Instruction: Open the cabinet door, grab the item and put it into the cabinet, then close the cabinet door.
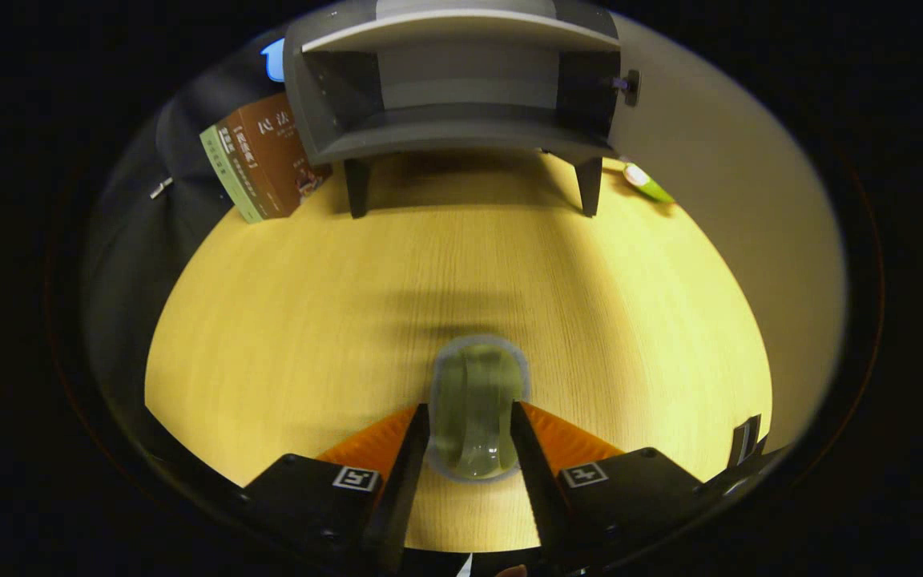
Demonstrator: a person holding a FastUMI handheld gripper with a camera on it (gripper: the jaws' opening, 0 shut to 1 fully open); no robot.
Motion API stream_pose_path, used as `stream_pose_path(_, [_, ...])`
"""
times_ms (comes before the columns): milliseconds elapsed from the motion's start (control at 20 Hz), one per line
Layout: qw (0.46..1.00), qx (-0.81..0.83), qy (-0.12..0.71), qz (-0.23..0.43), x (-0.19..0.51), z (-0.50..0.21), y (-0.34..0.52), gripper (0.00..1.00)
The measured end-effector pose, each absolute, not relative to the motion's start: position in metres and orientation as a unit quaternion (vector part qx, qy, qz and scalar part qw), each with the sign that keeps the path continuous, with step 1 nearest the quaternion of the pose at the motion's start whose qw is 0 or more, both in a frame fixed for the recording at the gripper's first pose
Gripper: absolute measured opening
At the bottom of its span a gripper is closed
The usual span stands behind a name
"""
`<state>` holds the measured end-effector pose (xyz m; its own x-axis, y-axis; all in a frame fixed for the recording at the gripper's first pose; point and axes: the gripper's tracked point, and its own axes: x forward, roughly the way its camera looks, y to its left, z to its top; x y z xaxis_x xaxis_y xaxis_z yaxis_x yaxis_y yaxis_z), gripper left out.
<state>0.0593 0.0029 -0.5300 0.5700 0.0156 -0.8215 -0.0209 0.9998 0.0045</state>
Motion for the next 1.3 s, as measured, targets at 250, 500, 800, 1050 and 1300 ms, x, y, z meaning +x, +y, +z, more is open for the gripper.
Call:
stream_pose_path(250, [0.889,0.001,0.457,-0.010,0.063,-0.528,-0.002,0.22])
stream_pose_path(500, [0.888,0.006,0.460,-0.007,0.062,-0.523,-0.002,0.17])
stream_pose_path(800, [0.900,0.024,0.435,0.007,0.066,-0.477,0.008,0.17])
stream_pose_path(1050, [0.913,0.015,0.407,0.009,0.073,-0.410,0.013,0.17])
stream_pose_path(1300, [0.929,0.034,0.367,0.026,0.096,-0.331,0.031,0.17])
